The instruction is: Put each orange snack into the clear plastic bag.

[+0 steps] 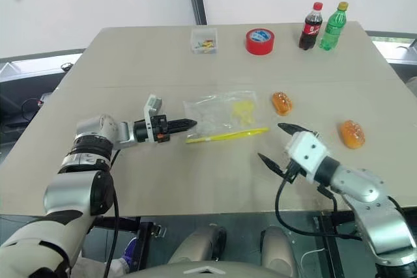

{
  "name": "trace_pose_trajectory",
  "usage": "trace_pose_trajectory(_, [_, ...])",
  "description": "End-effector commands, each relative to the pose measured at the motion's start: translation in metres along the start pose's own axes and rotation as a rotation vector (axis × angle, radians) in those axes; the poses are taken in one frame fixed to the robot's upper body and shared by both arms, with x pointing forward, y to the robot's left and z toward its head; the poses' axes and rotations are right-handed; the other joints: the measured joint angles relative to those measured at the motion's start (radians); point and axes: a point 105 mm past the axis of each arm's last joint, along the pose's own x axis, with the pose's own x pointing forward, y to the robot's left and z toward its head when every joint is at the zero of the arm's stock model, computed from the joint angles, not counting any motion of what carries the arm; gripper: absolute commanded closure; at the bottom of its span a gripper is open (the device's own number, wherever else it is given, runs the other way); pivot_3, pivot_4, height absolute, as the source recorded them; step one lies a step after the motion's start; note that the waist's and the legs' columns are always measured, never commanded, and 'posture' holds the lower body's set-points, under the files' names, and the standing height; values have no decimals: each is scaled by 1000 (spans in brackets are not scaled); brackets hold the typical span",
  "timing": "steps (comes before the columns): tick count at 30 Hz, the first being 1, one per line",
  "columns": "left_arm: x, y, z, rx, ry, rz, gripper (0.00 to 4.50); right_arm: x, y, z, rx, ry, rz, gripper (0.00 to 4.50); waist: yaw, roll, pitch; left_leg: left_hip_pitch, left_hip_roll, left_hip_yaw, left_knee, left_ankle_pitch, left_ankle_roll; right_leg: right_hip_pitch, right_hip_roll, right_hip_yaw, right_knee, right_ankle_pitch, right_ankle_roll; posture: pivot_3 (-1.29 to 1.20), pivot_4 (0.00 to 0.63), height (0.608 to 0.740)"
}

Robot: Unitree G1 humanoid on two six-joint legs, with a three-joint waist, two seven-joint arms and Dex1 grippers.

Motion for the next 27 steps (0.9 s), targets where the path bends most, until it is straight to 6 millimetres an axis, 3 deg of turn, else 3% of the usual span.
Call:
trace_pose_trajectory(1, [5, -7, -16, -130, 32, -79, 4429, 14, 4, 2, -142, -5, 15, 0, -1, -2, 1, 0, 0, 0, 0, 0, 0, 0, 0, 0, 0, 0, -1, 0, 150, 740])
trace_pose_trajectory(8, [-12, -52, -11, -148, 0, -252, 4429, 60, -4, -18, -286, 47, -88, 0, -24, -16, 10, -3, 1, -2, -1, 2, -4, -3, 1, -1, 0, 1, -3, 0, 150, 740])
trace_pose_trajectory(17, [-22, -70, -13, -86, -45, -302, 4429, 101, -27, -20, -314, 37, -240, 0, -41, -18, 12, -4, 2, 1, -2, 2, -5, -8, 0, 3, 2, 2, -4, 0, 150, 740])
trace_pose_trajectory(20, [-26, -73, -13, -81, -64, -307, 4500, 103, -35, -22, -284, 40, -268, 766, -43, -18, 12, -4, 2, 1, -3, 2, -5, -8, 0, 3, 2, 2, -4, 0, 150, 740])
trace_pose_trajectory(27, [-31, -73, -10, -85, -108, -292, 4500, 105, -36, -19, -256, 1, -245, 3951, -47, -18, 12, -4, 2, 1, -3, 2, -5, -10, 1, 4, 2, 2, -4, 0, 150, 740])
